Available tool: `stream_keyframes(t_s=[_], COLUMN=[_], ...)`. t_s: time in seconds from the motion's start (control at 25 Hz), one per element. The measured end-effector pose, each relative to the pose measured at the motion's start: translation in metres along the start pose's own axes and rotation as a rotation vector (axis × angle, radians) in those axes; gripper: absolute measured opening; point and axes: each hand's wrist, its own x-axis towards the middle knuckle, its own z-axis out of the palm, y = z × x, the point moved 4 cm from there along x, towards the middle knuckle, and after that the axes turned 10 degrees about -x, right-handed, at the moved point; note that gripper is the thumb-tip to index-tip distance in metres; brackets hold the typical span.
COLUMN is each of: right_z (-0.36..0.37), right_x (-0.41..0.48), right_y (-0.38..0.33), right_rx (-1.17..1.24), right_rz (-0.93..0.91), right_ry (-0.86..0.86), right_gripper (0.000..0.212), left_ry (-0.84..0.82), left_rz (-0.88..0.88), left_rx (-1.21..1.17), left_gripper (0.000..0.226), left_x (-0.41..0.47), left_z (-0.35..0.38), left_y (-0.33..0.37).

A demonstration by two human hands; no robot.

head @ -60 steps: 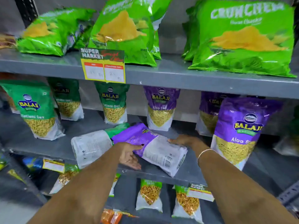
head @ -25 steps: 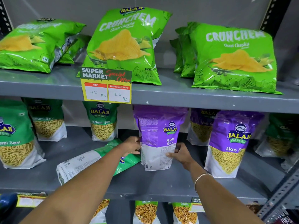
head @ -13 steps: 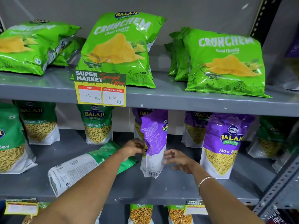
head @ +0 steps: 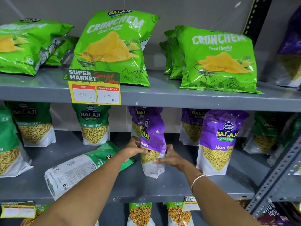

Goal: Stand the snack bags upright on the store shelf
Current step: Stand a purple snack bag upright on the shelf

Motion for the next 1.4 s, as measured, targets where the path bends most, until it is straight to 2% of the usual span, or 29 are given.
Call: stream_keyframes(t_s=[0.08,0.2,0.32,0.4,0.48,0.56,0.68,0.8,0.84,0.92,0.96,1.04,1.12,1.2,1.32,1.4], right_z=[-0.007,-0.017,-0.027,-0.031,-0.032,-0.030,-0.026,-0.023,-0.022,-0.021,-0.021,-0.019,-0.015,0.007,0.074,0.134], right_x=[-0.001,-0.006,0.000,0.006,0.012,0.011,0.011,0.014,0.014,0.008,0.003,-0.006,-0.011,-0.017,-0.011,-0.003], right_y=[0.004,0.003,0.009,0.016,0.020,0.016,0.013,0.012,0.010,0.002,-0.002,-0.002,0.008,-0.001,-0.036,-0.060], right_rx=[0.054,0.078,0.112,0.127,0.121,0.198,0.194,0.155,0.155,0.139,0.114,0.017,-0.072,-0.061,-0.065,0.017], right_rz=[-0.015,-0.021,-0.001,0.015,-0.001,-0.036,-0.087,-0.128,-0.130,-0.128,-0.099,0.109,0.439,0.620,0.643,0.556], right_ry=[-0.008,0.004,0.146,0.250,0.282,0.191,0.036,0.034,0.038,0.009,-0.016,-0.056,-0.054,-0.068,-0.060,0.048], right_gripper=[0.071,0.036,0.031,0.024,0.017,0.019,0.040,0.066,0.066,0.047,0.036,0.015,0.027,0.036,0.042,0.043], left_ry=[-0.014,-0.058,-0.010,0.011,0.056,0.115,0.120,0.130,0.133,0.135,0.145,0.148,0.151,0.207,0.222,0.111], left_rz=[-0.014,-0.076,-0.041,-0.032,0.005,0.047,0.073,0.071,0.059,0.060,0.074,0.109,0.106,0.065,-0.068,-0.244], left_rx=[-0.003,0.021,0.050,0.025,0.035,0.072,0.086,0.076,0.102,0.210,0.284,0.433,0.553,0.655,0.708,0.520], left_gripper=[0.075,0.062,0.047,0.052,0.059,0.053,0.038,0.041,0.044,0.046,0.048,0.050,0.046,0.039,0.030,0.045], left_x=[-0.002,-0.006,-0.005,-0.003,-0.005,-0.003,-0.003,-0.008,-0.009,-0.014,-0.015,-0.022,-0.027,-0.034,-0.060,-0.076], left_z=[-0.004,-0.006,-0.012,-0.012,-0.011,-0.011,-0.009,-0.005,-0.005,-0.007,-0.012,-0.037,-0.079,-0.138,-0.220,-0.259], left_y=[-0.002,-0.005,-0.005,-0.008,-0.008,-0.012,-0.013,-0.011,-0.009,-0.006,-0.005,-0.004,-0.005,-0.008,-0.023,-0.049])
